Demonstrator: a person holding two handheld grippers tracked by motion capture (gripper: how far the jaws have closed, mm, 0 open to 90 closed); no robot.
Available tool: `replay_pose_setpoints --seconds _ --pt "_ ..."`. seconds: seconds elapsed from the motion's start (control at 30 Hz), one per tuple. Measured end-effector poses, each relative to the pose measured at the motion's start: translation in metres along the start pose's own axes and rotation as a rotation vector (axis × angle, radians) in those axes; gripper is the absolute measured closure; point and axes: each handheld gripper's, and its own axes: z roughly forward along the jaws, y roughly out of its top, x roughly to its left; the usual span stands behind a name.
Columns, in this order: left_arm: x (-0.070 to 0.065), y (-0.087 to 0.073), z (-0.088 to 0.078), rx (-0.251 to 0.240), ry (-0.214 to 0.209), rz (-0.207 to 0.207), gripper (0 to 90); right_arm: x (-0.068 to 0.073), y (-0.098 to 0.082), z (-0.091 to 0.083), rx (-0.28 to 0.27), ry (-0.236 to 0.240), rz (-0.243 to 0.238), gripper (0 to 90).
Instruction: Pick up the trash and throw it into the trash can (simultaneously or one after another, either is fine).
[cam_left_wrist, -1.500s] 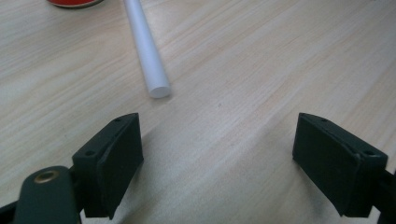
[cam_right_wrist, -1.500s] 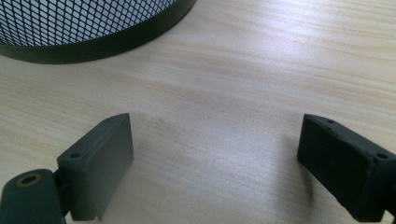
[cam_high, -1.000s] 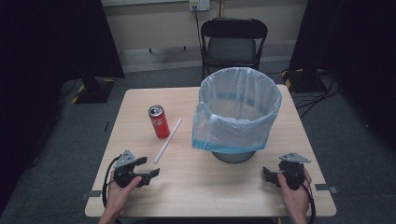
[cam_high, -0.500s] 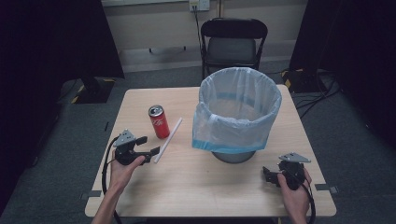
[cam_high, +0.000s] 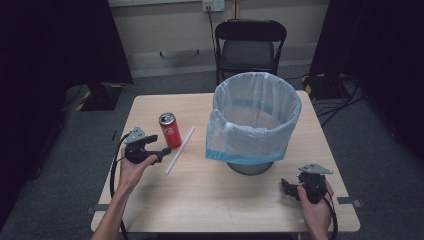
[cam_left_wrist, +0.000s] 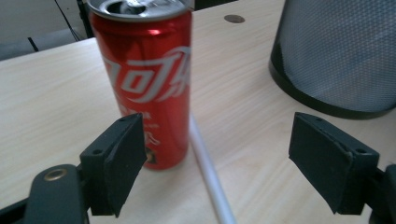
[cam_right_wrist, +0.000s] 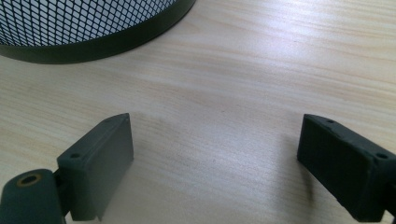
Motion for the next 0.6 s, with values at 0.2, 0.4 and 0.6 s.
replay_pose_setpoints --seconds 0.2,0.4,0.6 --pt "0.013 0.017 0.007 0.022 0.028 0.028 17.6 0.0 0.0 0.0 0.0 0.0 0.0 10.0" --pt "0.03 0.018 0.022 0.019 0.014 -0.012 16.4 0.0 0.0 0.0 0.001 0.0 0.0 9.9" --pt "0.035 0.014 0.038 0.034 0.016 -0.01 16.6 0.0 0.0 0.0 0.001 0.0 0.0 10.0"
